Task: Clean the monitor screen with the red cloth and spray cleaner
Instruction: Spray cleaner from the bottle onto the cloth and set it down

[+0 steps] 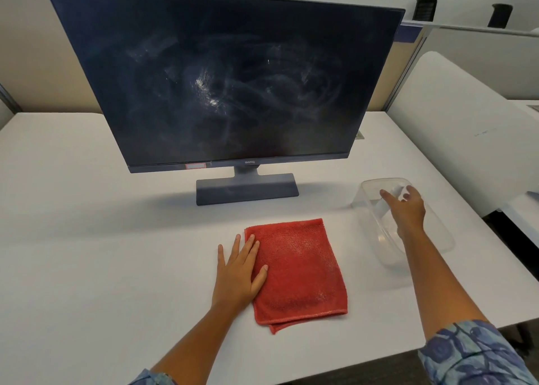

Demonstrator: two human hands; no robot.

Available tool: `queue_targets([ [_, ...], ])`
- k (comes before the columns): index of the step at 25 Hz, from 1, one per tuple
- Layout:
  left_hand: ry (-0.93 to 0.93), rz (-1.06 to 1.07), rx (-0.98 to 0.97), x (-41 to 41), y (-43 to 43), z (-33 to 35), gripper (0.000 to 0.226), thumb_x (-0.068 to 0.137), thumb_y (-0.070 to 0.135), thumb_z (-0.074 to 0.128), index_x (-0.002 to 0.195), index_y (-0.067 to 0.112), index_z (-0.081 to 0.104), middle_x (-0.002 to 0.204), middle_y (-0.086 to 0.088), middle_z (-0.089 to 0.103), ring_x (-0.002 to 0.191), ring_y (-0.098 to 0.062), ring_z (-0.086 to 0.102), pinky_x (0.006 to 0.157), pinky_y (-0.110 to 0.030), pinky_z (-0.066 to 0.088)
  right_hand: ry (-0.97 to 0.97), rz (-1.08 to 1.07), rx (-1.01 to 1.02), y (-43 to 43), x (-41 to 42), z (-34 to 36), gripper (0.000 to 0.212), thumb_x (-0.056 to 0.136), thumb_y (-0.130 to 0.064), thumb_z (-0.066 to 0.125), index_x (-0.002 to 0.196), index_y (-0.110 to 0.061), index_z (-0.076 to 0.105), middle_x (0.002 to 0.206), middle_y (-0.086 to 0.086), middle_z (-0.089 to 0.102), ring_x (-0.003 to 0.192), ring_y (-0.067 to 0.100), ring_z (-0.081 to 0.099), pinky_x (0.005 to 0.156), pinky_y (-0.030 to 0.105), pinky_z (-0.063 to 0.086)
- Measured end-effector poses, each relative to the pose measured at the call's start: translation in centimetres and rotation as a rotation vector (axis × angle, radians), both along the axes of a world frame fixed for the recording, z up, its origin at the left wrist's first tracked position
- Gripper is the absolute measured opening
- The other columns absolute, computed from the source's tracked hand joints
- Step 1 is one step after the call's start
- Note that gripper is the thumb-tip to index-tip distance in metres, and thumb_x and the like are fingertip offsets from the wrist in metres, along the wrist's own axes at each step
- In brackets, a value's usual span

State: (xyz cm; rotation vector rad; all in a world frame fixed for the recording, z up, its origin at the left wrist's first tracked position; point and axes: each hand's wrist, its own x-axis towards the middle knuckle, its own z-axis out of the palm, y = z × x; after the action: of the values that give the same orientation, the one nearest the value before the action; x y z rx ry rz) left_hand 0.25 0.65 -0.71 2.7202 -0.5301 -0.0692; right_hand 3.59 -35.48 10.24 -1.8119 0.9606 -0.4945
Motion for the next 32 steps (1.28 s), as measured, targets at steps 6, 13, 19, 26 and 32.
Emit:
queue_targets([
  [6, 0.002, -0.003, -0.001, 0.0, 0.0, 0.1, 0.063, 0.091, 0.057, 0.019, 0.146, 0.028, 0.013, 0.157, 0.007, 0.007, 0.140, -0.011, -0.015, 0.114, -0.047, -0.016, 0.024, -0.035, -0.129, -0.9, 0.3, -2.0, 0.044, 0.084, -0.027, 0.070, 0.118, -0.001, 0.059, 0.119, 0.017, 0.063, 0.108, 0.032, 0.059, 0.088, 0.032, 0.044],
  [13, -0.003, -0.003, -0.012, -0.1, 0.0, 0.2, 0.062, 0.092, 0.056, 0.022, 0.146, 0.027, 0.014, 0.157, 0.007, 0.009, 0.140, -0.011, -0.014, 0.114, -0.046, -0.016, -0.245, -0.099, -0.232, 0.5, -0.5, 0.5, 0.032, 0.092, -0.027, 0.058, 0.108, 0.001, 0.060, 0.102, 0.015, 0.065, 0.093, 0.023, 0.059, 0.080, 0.020, 0.047],
  [19, 0.003, -0.004, -0.016, 0.0, -0.1, 0.2, 0.062, 0.092, 0.056, 0.022, 0.146, 0.028, 0.013, 0.157, 0.007, 0.008, 0.140, -0.011, -0.014, 0.114, -0.045, -0.016, -0.655, 0.093, 0.009, 5.2, -1.2, 6.7, 0.018, 0.094, -0.035, 0.050, 0.105, -0.021, 0.054, 0.090, -0.003, 0.057, 0.076, 0.001, 0.061, 0.064, 0.012, 0.051],
  [26, 0.006, -0.002, -0.024, 0.0, 0.0, 0.1, 0.062, 0.092, 0.057, 0.022, 0.146, 0.028, 0.013, 0.157, 0.007, 0.008, 0.141, -0.011, -0.013, 0.114, -0.045, -0.016, -0.355, 0.569, 0.547, 15.3, -5.2, 1.3, 0.028, 0.090, -0.036, 0.051, 0.113, -0.022, 0.057, 0.080, 0.003, 0.060, 0.058, 0.014, 0.059, 0.046, 0.028, 0.050],
  [32, 0.017, -0.005, -0.003, 0.1, 0.0, -0.2, 0.063, 0.091, 0.057, 0.018, 0.146, 0.029, 0.008, 0.158, 0.007, 0.006, 0.139, -0.010, -0.016, 0.113, -0.044, -0.017, -0.193, 0.674, 1.023, 19.9, -7.6, -2.3, 0.039, 0.089, -0.035, 0.051, 0.121, -0.013, 0.058, 0.082, 0.009, 0.064, 0.063, 0.019, 0.058, 0.052, 0.030, 0.050],
])
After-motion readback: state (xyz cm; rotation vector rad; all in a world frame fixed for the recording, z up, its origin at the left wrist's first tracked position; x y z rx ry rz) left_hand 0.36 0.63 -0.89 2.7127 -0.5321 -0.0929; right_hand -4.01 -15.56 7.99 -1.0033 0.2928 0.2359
